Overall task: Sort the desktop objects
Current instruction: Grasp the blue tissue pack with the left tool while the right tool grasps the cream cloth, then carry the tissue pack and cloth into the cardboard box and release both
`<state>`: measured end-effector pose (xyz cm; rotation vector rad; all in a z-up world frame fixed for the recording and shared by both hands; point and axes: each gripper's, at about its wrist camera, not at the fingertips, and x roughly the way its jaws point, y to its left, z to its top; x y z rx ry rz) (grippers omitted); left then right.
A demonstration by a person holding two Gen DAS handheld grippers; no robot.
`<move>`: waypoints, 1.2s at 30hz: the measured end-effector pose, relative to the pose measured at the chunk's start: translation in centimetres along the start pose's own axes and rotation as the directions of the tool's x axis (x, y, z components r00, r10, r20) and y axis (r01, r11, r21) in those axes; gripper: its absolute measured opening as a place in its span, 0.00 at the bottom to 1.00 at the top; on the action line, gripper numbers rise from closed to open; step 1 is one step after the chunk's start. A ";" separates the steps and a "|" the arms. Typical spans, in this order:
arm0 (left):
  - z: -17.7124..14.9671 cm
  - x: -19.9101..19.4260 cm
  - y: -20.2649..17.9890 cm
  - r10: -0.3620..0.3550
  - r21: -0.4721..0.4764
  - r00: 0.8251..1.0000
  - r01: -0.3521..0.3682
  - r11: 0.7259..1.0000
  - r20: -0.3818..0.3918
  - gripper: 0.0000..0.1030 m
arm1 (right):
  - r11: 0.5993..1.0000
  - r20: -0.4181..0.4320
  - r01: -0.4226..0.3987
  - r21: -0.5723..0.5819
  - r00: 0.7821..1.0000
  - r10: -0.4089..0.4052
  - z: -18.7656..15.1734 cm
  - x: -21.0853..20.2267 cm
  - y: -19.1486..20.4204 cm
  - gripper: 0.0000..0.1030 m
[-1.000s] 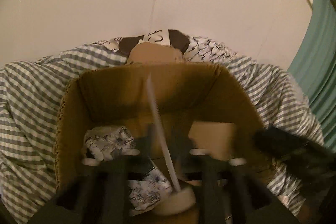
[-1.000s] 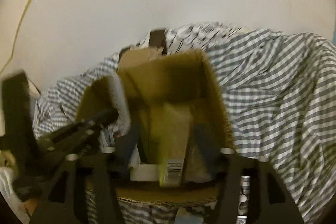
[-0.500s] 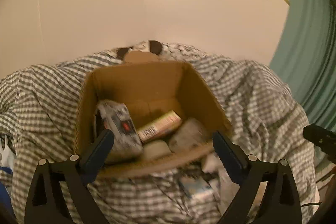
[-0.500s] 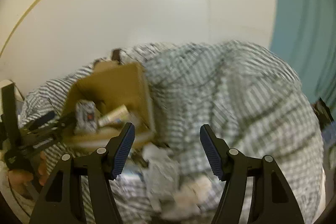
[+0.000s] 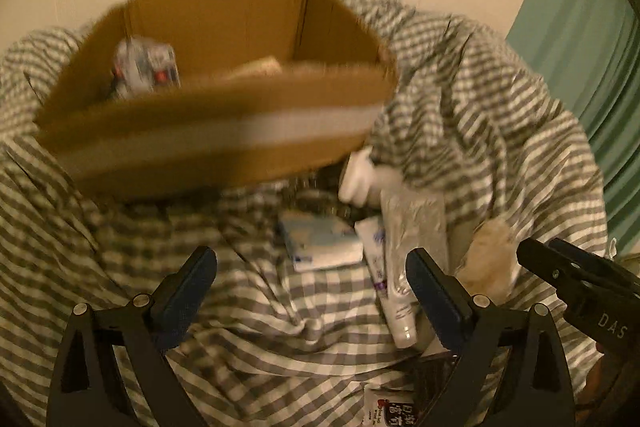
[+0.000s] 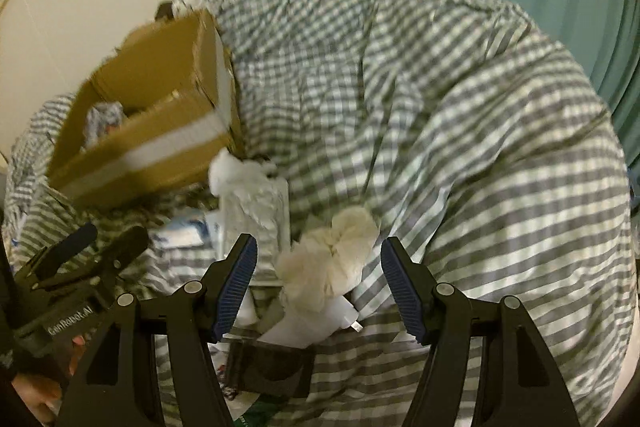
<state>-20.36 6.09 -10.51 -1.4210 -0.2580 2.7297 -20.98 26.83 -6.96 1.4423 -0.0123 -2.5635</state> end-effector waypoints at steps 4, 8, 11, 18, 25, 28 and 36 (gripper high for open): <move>-0.4 2.5 0.1 0.023 -0.010 0.999 -0.023 1.000 -0.038 0.95 | 1.000 -0.040 -0.004 0.018 0.999 0.004 -0.8 2.3 -0.8 0.68; -0.3 4.8 0.4 0.021 -0.042 0.997 -0.024 0.999 -0.069 0.95 | 1.000 -0.085 -0.021 0.018 0.996 0.023 -1.1 4.6 -1.3 0.68; -0.1 6.0 0.3 0.028 -0.040 0.997 -0.031 0.999 -0.075 0.95 | 1.000 -0.088 -0.026 -0.004 0.996 0.025 -0.9 5.0 -1.1 0.67; 0.3 6.5 1.0 0.039 -0.025 0.997 -0.040 0.999 -0.068 0.90 | 0.999 -0.091 -0.023 -0.033 0.996 0.019 -0.8 5.1 -0.8 0.25; -0.3 5.8 1.6 0.018 0.016 0.995 -0.016 1.000 -0.102 0.53 | 1.000 -0.069 -0.006 -0.024 0.998 0.004 -0.9 4.4 -0.9 0.21; -0.6 4.8 2.1 0.007 0.003 0.995 -0.007 1.000 -0.100 0.52 | 1.000 -0.052 -0.006 -0.018 0.999 0.005 -1.0 3.9 -1.1 0.19; -1.3 0.1 2.7 -0.036 -0.009 0.998 0.035 0.999 -0.051 0.52 | 0.999 0.022 -0.050 0.002 0.999 0.050 -1.6 0.7 -1.1 0.18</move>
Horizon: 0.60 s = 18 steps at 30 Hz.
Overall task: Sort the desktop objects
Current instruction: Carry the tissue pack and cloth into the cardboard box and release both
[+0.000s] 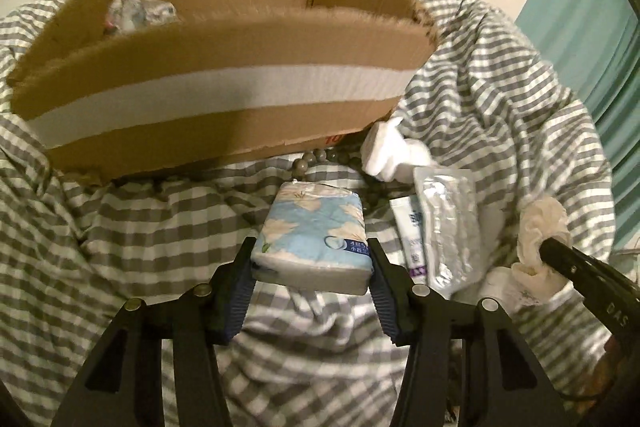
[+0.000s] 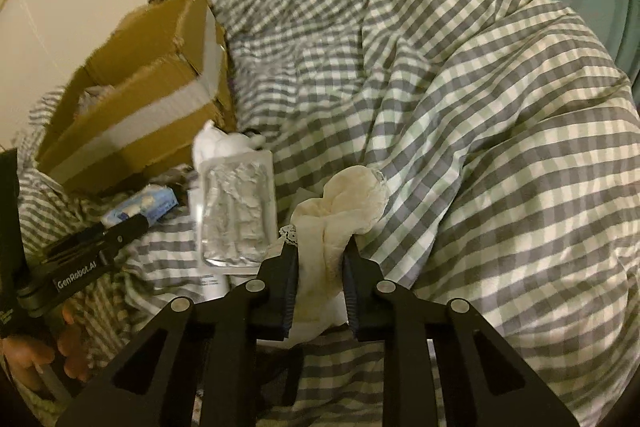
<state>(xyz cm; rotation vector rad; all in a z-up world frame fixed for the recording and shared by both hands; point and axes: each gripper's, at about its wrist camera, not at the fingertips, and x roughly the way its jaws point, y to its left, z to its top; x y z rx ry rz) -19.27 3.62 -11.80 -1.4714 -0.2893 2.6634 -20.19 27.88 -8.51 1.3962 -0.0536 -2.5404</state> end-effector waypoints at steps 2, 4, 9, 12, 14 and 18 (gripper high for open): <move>0.1 -1.1 0.1 -0.009 0.008 1.000 0.009 1.000 0.011 0.52 | 1.000 0.025 -0.002 -0.007 1.000 0.003 0.0 -1.2 0.5 0.18; 0.1 -2.4 0.0 -0.016 0.017 0.999 0.015 1.000 0.030 0.52 | 1.000 0.045 -0.002 -0.019 0.999 0.003 0.1 -2.5 1.3 0.18; 1.0 -5.8 0.4 -0.039 0.020 0.995 0.038 0.999 0.091 0.52 | 0.998 0.086 -0.001 -0.062 0.996 0.007 0.2 -5.0 3.7 0.18; 1.8 -7.8 0.5 -0.050 0.025 0.989 0.047 0.999 0.141 0.52 | 0.996 0.108 -0.018 -0.089 0.994 0.028 0.4 -6.6 5.5 0.18; 2.3 -9.1 1.0 -0.055 0.026 0.985 0.052 0.998 0.165 0.52 | 0.993 0.121 -0.024 -0.116 0.992 0.038 0.6 -7.4 6.9 0.18; 3.9 -11.5 1.6 -0.069 0.037 0.972 0.062 0.997 0.227 0.52 | 0.984 0.149 -0.052 -0.170 0.986 0.078 1.5 -8.8 9.9 0.18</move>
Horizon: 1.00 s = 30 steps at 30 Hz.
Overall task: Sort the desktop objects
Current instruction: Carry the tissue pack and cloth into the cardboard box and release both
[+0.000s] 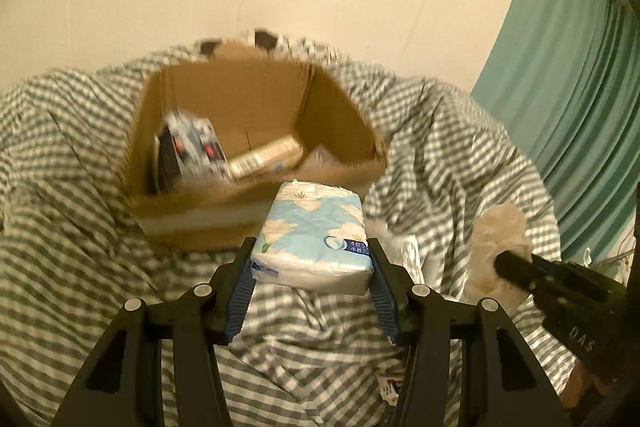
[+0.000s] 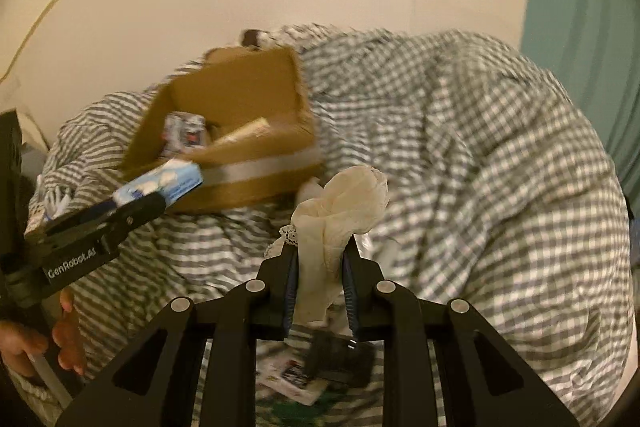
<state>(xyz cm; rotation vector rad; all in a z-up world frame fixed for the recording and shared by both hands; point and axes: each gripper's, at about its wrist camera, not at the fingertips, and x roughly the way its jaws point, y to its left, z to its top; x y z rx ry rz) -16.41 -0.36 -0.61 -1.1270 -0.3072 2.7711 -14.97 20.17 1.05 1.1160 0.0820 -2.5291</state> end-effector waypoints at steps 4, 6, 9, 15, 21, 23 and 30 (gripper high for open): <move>2.1 -1.3 1.1 0.010 -0.006 0.998 -0.009 1.000 0.059 0.52 | 0.997 0.041 -0.064 -0.052 0.997 0.066 2.0 -0.8 2.8 0.18; 3.2 -1.8 1.9 0.015 -0.014 0.996 -0.014 1.000 0.088 0.52 | 0.993 0.059 -0.082 -0.086 0.994 0.087 3.2 -0.9 4.3 0.18; 4.6 -2.0 2.9 0.030 -0.021 0.992 -0.028 0.999 0.122 0.52 | 0.988 0.075 -0.091 -0.121 0.992 0.101 4.7 -0.5 5.7 0.18; 7.1 0.0 4.8 0.051 -0.019 0.988 -0.048 0.999 0.149 0.52 | 0.982 0.079 -0.122 -0.146 0.988 0.134 7.9 2.7 7.0 0.18; 9.6 4.9 7.1 0.088 -0.030 0.988 -0.085 0.996 0.130 0.52 | 0.976 0.036 -0.173 -0.135 0.983 0.179 11.0 8.7 7.0 0.18; 10.8 6.9 7.7 0.103 -0.023 0.987 -0.101 0.995 0.124 0.52 | 0.975 0.019 -0.183 -0.129 0.982 0.187 12.3 11.4 6.9 0.18; 13.5 14.0 9.8 0.072 -0.062 0.997 -0.069 0.996 0.039 0.52 | 0.987 -0.023 -0.141 -0.080 0.990 0.139 15.7 20.4 5.6 0.19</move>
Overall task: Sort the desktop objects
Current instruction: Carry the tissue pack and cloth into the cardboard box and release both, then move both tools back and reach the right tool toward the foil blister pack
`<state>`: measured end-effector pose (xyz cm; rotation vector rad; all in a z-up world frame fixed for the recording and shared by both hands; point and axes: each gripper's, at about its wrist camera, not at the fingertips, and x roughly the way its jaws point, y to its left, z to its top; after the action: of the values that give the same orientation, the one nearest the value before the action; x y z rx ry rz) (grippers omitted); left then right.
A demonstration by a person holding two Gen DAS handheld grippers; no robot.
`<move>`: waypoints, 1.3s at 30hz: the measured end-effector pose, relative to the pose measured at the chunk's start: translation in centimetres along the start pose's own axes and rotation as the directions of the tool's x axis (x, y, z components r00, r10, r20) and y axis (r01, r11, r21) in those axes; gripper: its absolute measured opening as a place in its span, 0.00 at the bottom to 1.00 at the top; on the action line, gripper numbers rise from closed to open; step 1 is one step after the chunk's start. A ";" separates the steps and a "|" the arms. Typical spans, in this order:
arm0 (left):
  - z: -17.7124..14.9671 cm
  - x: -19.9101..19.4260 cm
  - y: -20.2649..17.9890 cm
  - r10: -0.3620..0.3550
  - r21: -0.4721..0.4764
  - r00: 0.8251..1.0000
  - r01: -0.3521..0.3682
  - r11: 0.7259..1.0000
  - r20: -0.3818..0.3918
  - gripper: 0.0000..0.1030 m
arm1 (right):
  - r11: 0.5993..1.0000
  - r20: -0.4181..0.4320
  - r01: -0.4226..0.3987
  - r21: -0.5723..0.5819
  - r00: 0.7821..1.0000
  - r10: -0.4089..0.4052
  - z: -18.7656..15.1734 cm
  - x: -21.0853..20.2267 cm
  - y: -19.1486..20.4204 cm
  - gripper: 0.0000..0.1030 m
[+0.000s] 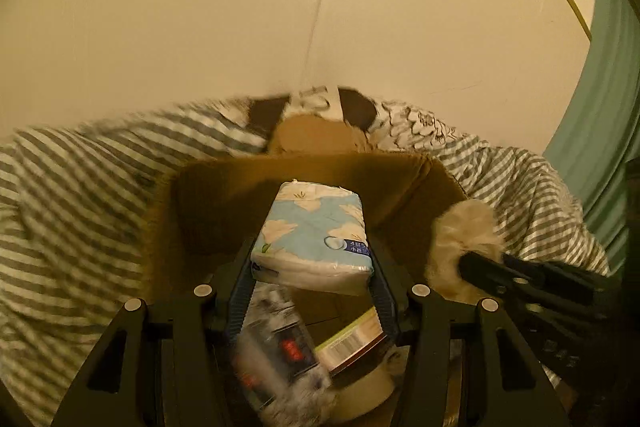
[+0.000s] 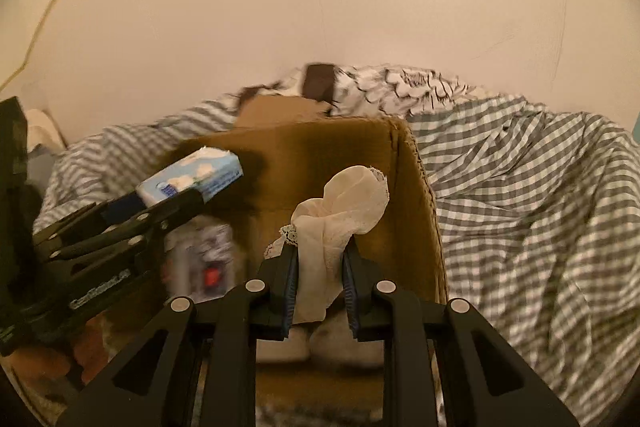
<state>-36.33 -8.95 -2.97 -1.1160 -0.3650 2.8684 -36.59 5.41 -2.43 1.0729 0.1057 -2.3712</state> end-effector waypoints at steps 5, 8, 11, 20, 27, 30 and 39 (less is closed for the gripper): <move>-0.6 1.5 0.3 0.029 -0.023 0.999 -0.030 0.999 -0.043 0.60 | 0.999 0.017 -0.023 0.045 1.000 0.022 0.5 1.2 -1.1 0.45; -0.8 0.8 1.2 0.021 -0.079 0.999 -0.024 0.997 -0.033 0.97 | 0.998 0.046 -0.018 0.057 0.999 0.016 0.4 -0.3 -1.6 0.54; -0.9 -1.2 1.6 0.050 -0.111 0.999 -0.051 0.993 -0.015 0.97 | 0.998 0.063 0.000 0.056 0.998 -0.004 0.4 -3.0 -1.7 0.54; -3.3 -9.7 -1.2 0.047 -0.035 0.999 -0.047 0.998 -0.013 0.97 | 0.994 0.080 0.104 0.039 0.991 -0.107 -2.7 -15.4 -1.9 0.54; -7.6 -13.8 -5.5 0.019 0.054 0.999 -0.017 0.998 -0.046 0.97 | 0.982 0.044 0.171 0.080 0.984 -0.175 -7.6 -21.0 -3.2 0.54; -10.9 -13.7 -7.0 0.021 0.073 0.997 -0.015 0.997 -0.077 0.97 | 0.973 0.016 0.213 0.086 0.977 -0.215 -10.3 -21.1 -3.8 0.54; -20.8 -8.7 -9.5 0.021 0.094 0.980 -0.002 0.996 -0.198 0.97 | 0.966 -0.100 0.221 0.134 0.973 -0.209 -18.5 -14.9 -5.5 0.54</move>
<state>-16.39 3.36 -9.82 -1.3755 -0.2121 2.7175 -18.72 21.78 -5.07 1.2891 0.0861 -2.5584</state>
